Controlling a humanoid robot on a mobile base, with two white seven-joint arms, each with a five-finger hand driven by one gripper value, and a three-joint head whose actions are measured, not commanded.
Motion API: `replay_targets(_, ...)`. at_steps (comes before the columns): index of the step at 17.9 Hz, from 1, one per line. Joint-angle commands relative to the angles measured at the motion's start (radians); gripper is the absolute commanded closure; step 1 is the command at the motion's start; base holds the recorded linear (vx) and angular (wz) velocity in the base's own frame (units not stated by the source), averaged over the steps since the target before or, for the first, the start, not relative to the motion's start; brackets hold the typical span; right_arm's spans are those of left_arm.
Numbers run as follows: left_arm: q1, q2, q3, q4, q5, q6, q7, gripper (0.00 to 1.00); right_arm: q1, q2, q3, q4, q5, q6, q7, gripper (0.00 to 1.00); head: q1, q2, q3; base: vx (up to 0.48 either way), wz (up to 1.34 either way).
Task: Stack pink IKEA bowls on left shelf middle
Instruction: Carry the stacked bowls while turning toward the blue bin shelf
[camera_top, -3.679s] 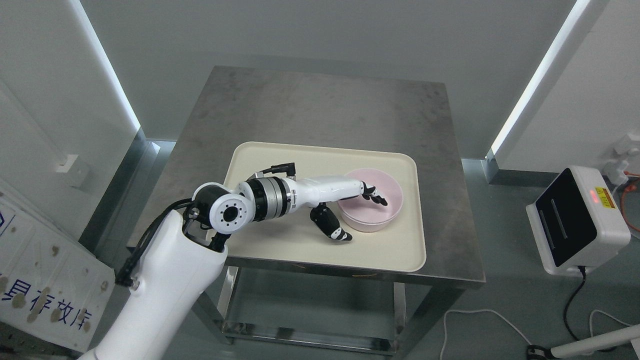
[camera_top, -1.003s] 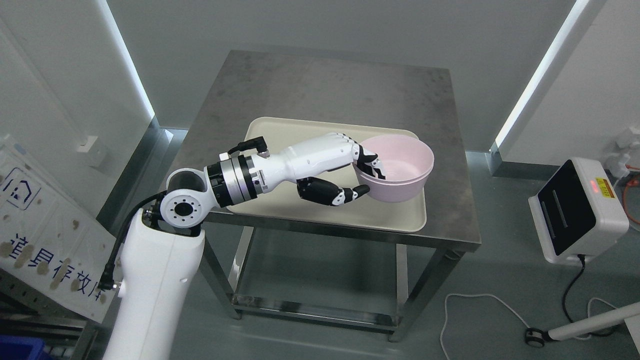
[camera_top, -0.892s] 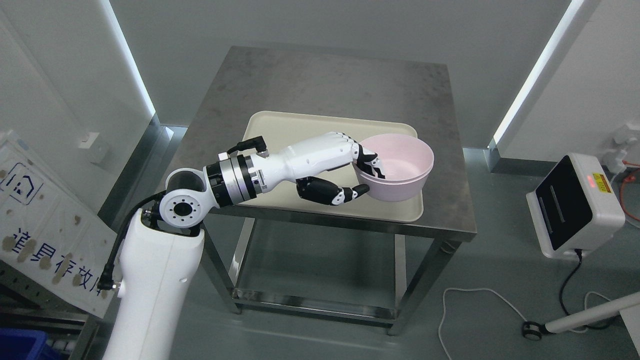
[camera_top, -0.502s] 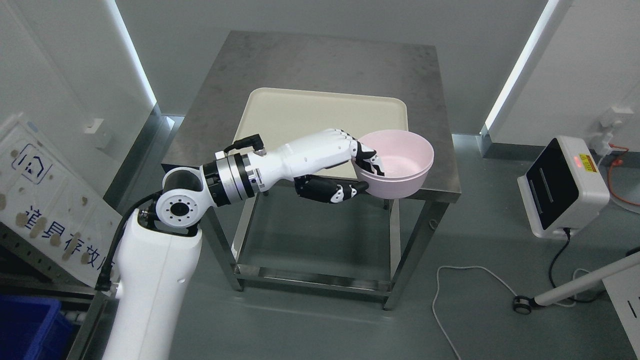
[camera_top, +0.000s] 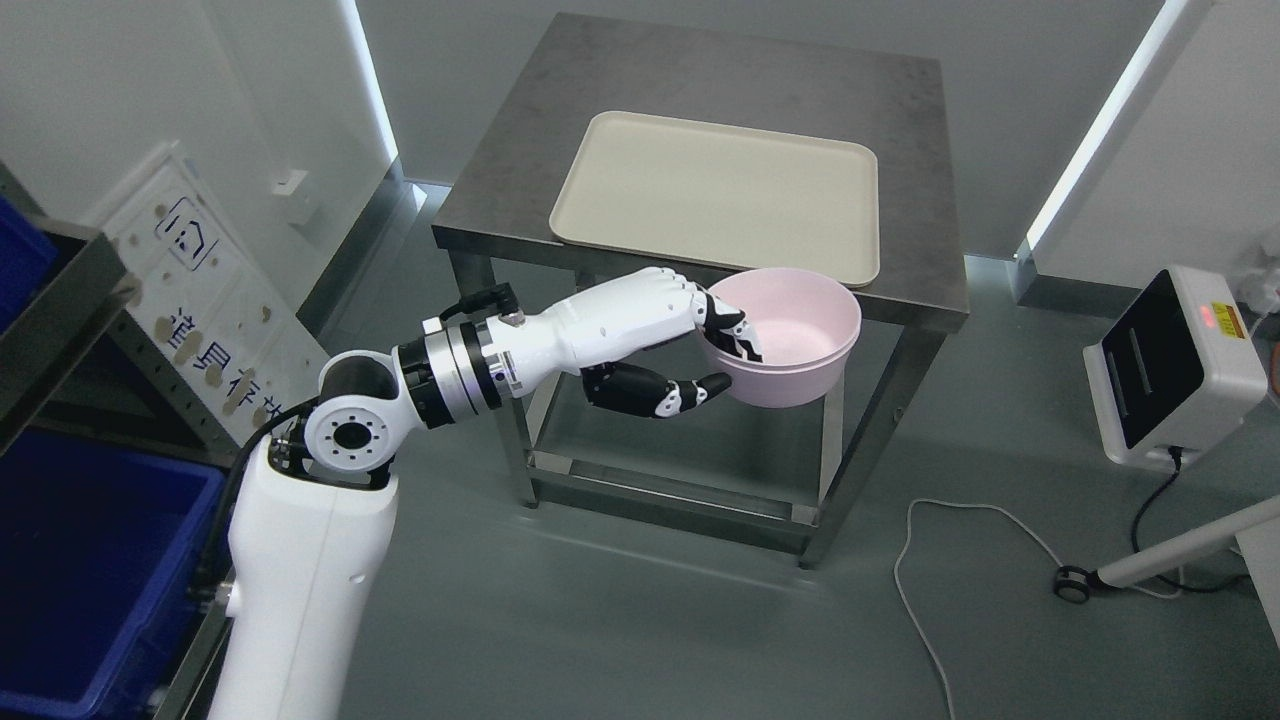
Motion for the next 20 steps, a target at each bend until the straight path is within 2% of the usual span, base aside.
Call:
replay_targets(1, 0.020, 0.017, 0.036, -0.030, 0.000, 0.000, -0.004, 0.97, 0.002, -0.018, -0.011, -0.034, 0.000, -0.001, 0.001, 0.00, 0.0000, 0.000, 0.000, -0.253, 0.28)
replay_targets(11, 0.037, 0.017, 0.071, -0.036, 0.000, -0.012, -0.004, 0.97, 0.002, -0.018, -0.011, -0.034, 0.000, -0.001, 0.001, 0.00, 0.0000, 0.000, 0.000, -0.275, 0.46)
replay_targets(20, -0.002, 0.017, 0.063, -0.036, 0.000, -0.002, -0.003, 0.97, 0.003, -0.018, -0.011, -0.034, 0.000, 0.001, 0.001, 0.00, 0.0000, 0.000, 0.000, -0.141, 1.16)
